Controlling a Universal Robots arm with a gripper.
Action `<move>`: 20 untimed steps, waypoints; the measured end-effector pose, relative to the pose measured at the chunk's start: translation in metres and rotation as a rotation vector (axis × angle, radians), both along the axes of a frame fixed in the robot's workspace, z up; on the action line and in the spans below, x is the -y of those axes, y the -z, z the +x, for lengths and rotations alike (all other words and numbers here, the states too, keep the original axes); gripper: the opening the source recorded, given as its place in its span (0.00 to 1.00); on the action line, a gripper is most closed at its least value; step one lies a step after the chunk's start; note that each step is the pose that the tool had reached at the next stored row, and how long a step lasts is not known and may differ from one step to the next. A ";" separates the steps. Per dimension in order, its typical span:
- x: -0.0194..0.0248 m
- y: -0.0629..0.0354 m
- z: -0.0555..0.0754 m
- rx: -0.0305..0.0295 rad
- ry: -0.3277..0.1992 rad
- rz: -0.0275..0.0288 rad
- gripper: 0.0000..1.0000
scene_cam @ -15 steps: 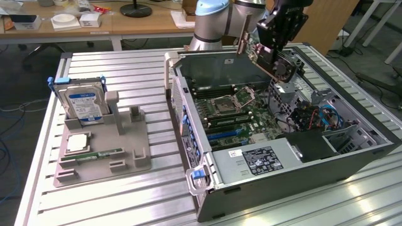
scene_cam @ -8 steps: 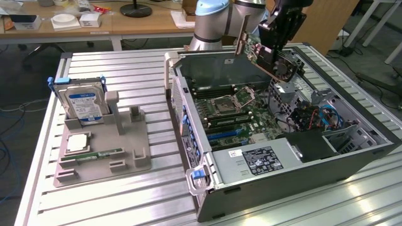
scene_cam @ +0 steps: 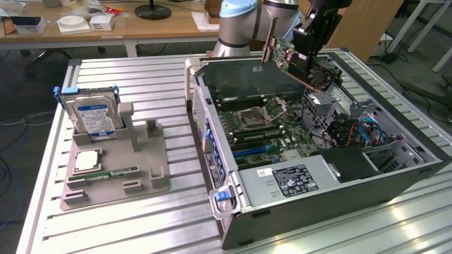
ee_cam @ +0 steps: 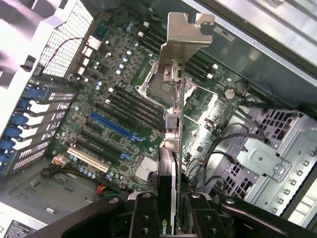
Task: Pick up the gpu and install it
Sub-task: 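Insert the gpu into the slot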
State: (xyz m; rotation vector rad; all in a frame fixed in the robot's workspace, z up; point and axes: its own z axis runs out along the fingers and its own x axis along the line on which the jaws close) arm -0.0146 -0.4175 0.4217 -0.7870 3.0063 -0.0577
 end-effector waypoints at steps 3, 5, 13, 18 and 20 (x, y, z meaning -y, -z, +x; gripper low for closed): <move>0.0000 0.0001 0.000 0.0000 -0.036 0.0001 0.26; 0.0000 0.0002 0.000 0.0000 -0.064 0.0002 0.26; 0.0000 0.0013 0.000 0.0001 -0.203 0.0001 0.26; 0.0000 0.0017 0.000 0.0002 -0.291 0.0002 0.26; 0.0000 0.0018 0.000 0.0001 -0.324 0.0001 0.26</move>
